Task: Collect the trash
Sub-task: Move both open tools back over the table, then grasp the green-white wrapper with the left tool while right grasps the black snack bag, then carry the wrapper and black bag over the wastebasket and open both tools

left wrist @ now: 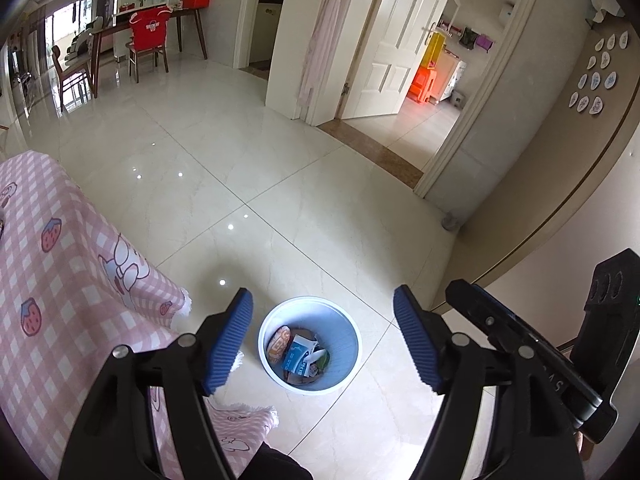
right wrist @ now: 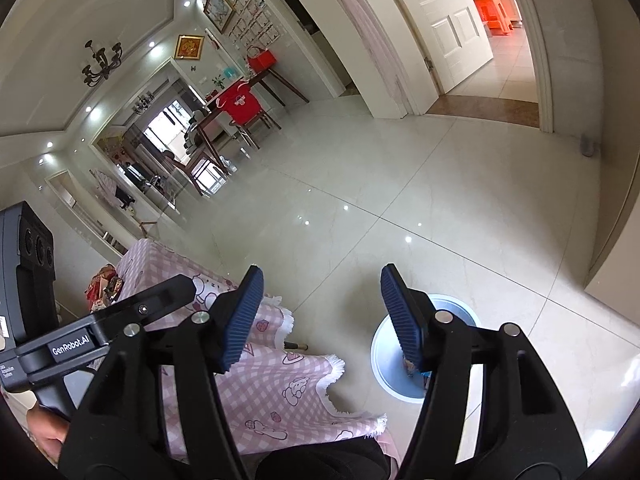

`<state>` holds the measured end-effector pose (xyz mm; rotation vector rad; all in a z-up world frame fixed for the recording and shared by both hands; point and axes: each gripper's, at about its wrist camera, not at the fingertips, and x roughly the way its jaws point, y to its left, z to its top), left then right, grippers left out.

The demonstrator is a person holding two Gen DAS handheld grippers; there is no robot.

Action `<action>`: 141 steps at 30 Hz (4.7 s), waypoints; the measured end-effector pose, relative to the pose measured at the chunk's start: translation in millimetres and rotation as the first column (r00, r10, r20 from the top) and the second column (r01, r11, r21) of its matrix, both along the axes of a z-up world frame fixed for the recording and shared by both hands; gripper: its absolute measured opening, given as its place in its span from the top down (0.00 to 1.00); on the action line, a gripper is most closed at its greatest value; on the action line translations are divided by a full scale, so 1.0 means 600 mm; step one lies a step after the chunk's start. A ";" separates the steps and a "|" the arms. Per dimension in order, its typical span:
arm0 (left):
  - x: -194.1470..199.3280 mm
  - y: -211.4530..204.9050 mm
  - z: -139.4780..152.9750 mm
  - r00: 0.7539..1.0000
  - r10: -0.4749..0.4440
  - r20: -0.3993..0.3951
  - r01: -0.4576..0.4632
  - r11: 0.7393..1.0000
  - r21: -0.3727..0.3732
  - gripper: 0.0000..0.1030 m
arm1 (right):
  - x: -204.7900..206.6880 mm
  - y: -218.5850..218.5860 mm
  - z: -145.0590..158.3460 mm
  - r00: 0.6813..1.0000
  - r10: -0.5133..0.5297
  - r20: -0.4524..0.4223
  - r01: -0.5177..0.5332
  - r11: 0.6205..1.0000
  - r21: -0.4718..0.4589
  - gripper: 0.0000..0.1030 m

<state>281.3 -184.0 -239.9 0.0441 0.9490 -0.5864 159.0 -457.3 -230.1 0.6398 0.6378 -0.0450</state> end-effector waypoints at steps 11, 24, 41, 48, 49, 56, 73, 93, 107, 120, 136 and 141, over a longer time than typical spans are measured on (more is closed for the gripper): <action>-0.021 0.120 0.054 0.996 0.085 0.041 -0.083 0.995 -0.048 0.30 | 0.020 0.106 0.061 0.989 0.143 0.040 -0.142 0.990 -0.023 0.41; -0.007 0.452 0.097 0.903 0.414 0.113 -0.414 0.910 -0.025 0.26 | 0.115 0.375 0.127 0.898 0.438 0.040 -0.429 0.892 -0.143 0.41; 0.139 0.621 0.028 0.831 0.551 0.081 -0.557 0.821 0.129 0.39 | 0.313 0.588 0.096 0.819 0.559 -0.132 -0.571 0.771 -0.280 0.35; 0.157 0.613 0.015 0.851 0.516 0.100 -0.526 0.836 0.157 0.75 | 0.373 0.619 0.081 0.801 0.566 -0.197 -0.598 0.740 -0.308 0.35; 0.156 0.615 0.015 0.850 0.517 0.097 -0.527 0.837 0.148 0.77 | 0.380 0.621 0.082 0.797 0.570 -0.199 -0.603 0.739 -0.300 0.35; 0.124 0.622 0.030 0.847 0.525 0.079 -0.531 0.840 0.110 0.86 | 0.389 0.661 0.082 0.766 0.595 -0.243 -0.640 0.672 -0.374 0.60; -0.008 0.614 0.128 0.795 0.581 0.176 -0.597 0.801 0.051 0.86 | 0.245 0.571 0.139 0.796 0.598 -0.094 -0.596 0.747 -0.294 0.72; -0.042 0.269 0.148 0.958 0.247 0.145 -0.251 0.968 0.014 0.86 | 0.077 0.262 0.145 0.930 0.365 0.040 -0.355 0.923 -0.149 0.72; -0.009 -0.039 0.022 0.997 -0.075 -0.024 0.076 0.996 0.041 0.69 | -0.021 0.020 0.053 1.000 0.016 0.018 -0.015 0.999 -0.034 0.72; -0.002 -0.057 -0.006 1.000 -0.017 -0.024 0.020 0.994 0.108 0.32 | -0.027 -0.025 0.006 1.000 0.004 -0.027 -0.004 1.000 0.020 0.71; 0.006 -0.013 0.006 0.999 0.043 -0.017 -0.041 0.994 0.103 0.30 | -0.007 -0.014 0.008 0.999 0.029 -0.025 -0.028 0.999 0.024 0.71; 0.009 0.006 0.010 0.998 0.065 -0.012 -0.064 0.993 0.094 0.30 | 0.000 -0.014 0.005 1.000 0.022 -0.018 -0.021 0.999 0.026 0.67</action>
